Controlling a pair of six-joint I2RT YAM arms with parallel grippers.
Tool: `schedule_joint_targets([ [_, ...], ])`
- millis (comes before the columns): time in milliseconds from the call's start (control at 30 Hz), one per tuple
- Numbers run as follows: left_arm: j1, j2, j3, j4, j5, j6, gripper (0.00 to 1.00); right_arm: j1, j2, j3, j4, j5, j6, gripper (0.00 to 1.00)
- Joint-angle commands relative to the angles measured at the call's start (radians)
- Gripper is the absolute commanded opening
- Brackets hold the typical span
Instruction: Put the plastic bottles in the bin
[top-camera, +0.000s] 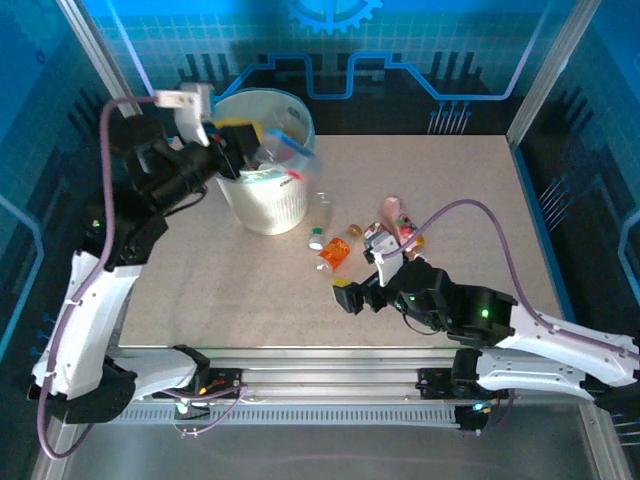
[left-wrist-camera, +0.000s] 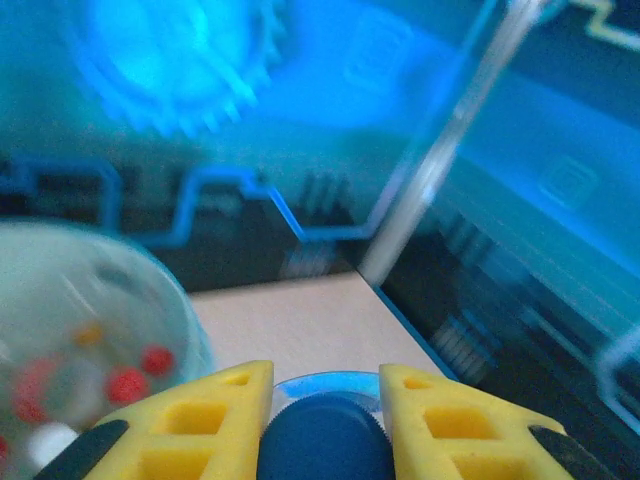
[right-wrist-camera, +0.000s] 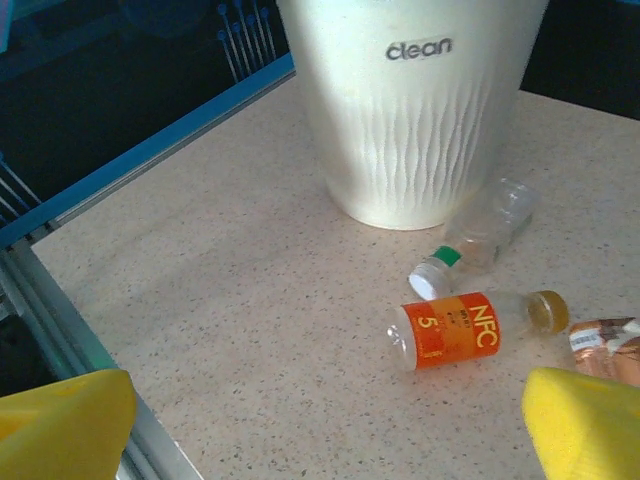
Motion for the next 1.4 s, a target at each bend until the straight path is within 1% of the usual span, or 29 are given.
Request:
schedule_joint_targets([
  [0, 0.05, 0.092, 0.078, -0.059, -0.221, 0.179, 0.0, 0.012, -0.029, 0.043, -0.023, 0.074, -0.046, 1.0],
  [133, 0.12, 0.186, 0.138, -0.086, -0.296, 0.253, 0.0, 0.011, -0.031, 0.09, -0.069, 0.097, -0.038, 1.0],
  [200, 0.147, 0.23, 0.164, -0.106, -0.295, 0.275, 0.0, 0.01, -0.031, 0.101, -0.092, 0.106, -0.011, 0.99],
  [333, 0.157, 0.325, 0.217, -0.131, -0.354, 0.383, 0.0, 0.012, -0.038, 0.089, -0.12, 0.091, 0.04, 0.98],
  [433, 0.157, 0.388, 0.237, -0.14, -0.384, 0.445, 0.0, 0.012, -0.038, 0.073, -0.135, 0.081, 0.067, 0.97],
  [633, 0.146, 0.455, 0.196, -0.111, -0.396, 0.511, 0.0, 0.014, -0.021, 0.05, -0.14, 0.078, 0.08, 0.96],
  [767, 0.099, 0.499, 0.148, -0.073, -0.414, 0.606, 0.0, 0.014, 0.008, 0.068, -0.149, 0.081, 0.058, 0.96],
  [867, 0.054, 0.536, 0.128, -0.072, -0.404, 0.632, 0.01, 0.013, 0.031, 0.088, -0.161, 0.094, 0.046, 0.96],
  [900, 0.041, 0.552, 0.135, -0.084, -0.391, 0.629, 0.12, 0.014, 0.039, 0.096, -0.167, 0.103, 0.047, 0.96],
  [933, 0.03, 0.572, 0.146, -0.101, -0.38, 0.626, 0.29, 0.014, 0.044, 0.102, -0.173, 0.105, 0.048, 0.96],
  [967, 0.022, 0.584, 0.159, -0.116, -0.371, 0.624, 0.4, 0.013, 0.049, 0.108, -0.173, 0.103, 0.048, 0.96],
  [1033, 0.007, 0.613, 0.201, -0.153, -0.363, 0.612, 0.58, 0.014, 0.049, 0.108, -0.168, 0.095, 0.048, 0.96],
  [1133, 0.002, 0.619, 0.262, -0.192, -0.317, 0.554, 0.61, 0.014, 0.043, 0.098, -0.162, 0.089, 0.049, 0.96],
  [1233, 0.005, 0.591, 0.292, -0.21, -0.207, 0.473, 0.6, 0.014, 0.034, 0.085, -0.159, 0.095, 0.049, 0.96],
  [1300, 0.012, 0.573, 0.291, -0.211, -0.134, 0.428, 0.59, 0.014, 0.029, 0.078, -0.156, 0.105, 0.049, 0.96],
  [1367, 0.021, 0.564, 0.291, -0.221, -0.104, 0.391, 0.56, 0.014, 0.027, 0.075, -0.15, 0.107, 0.046, 0.96],
])
